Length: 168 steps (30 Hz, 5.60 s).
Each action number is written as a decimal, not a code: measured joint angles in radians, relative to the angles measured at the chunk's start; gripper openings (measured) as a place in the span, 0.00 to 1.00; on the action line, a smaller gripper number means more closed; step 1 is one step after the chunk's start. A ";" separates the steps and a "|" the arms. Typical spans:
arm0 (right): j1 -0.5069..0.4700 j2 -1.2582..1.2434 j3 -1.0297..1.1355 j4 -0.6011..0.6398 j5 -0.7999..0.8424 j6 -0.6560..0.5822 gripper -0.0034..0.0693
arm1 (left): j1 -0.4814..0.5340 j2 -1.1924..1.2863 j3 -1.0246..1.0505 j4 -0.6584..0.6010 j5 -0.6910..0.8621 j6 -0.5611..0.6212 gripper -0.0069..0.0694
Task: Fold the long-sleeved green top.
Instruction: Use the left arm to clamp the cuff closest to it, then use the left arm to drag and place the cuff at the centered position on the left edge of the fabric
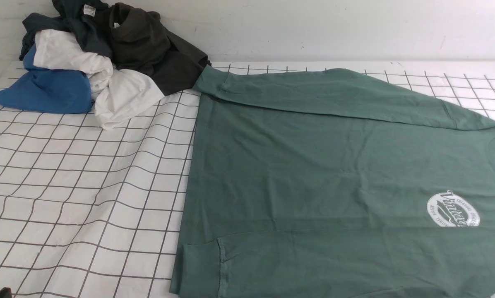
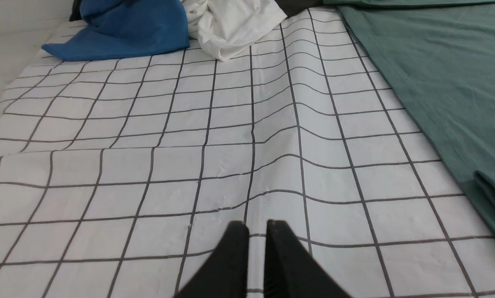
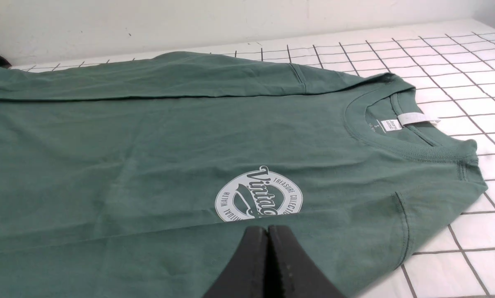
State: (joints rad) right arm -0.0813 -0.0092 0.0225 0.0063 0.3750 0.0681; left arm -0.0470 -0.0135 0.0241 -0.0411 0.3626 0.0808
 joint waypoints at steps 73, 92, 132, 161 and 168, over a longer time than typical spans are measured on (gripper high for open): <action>0.007 0.589 -0.528 -0.169 0.008 0.074 0.03 | -0.092 0.902 -0.765 -0.115 0.193 -0.072 0.08; 0.332 1.214 -0.787 0.142 0.338 -0.310 0.03 | -0.357 1.582 -0.881 -0.378 0.292 0.121 0.57; 0.335 1.262 -0.788 0.221 0.275 -0.333 0.03 | -0.357 1.854 -1.111 -0.254 0.433 0.138 0.43; 0.335 1.262 -0.788 0.246 0.265 -0.333 0.03 | -0.298 2.029 -1.663 -0.157 0.319 0.251 0.09; 0.335 1.262 -0.788 0.253 0.243 -0.333 0.03 | -0.246 2.253 -2.064 -0.184 0.599 0.144 0.22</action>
State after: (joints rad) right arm 0.2540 1.2532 -0.7654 0.2594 0.6184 -0.2646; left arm -0.2928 2.2396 -2.0397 -0.2246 0.9613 0.2246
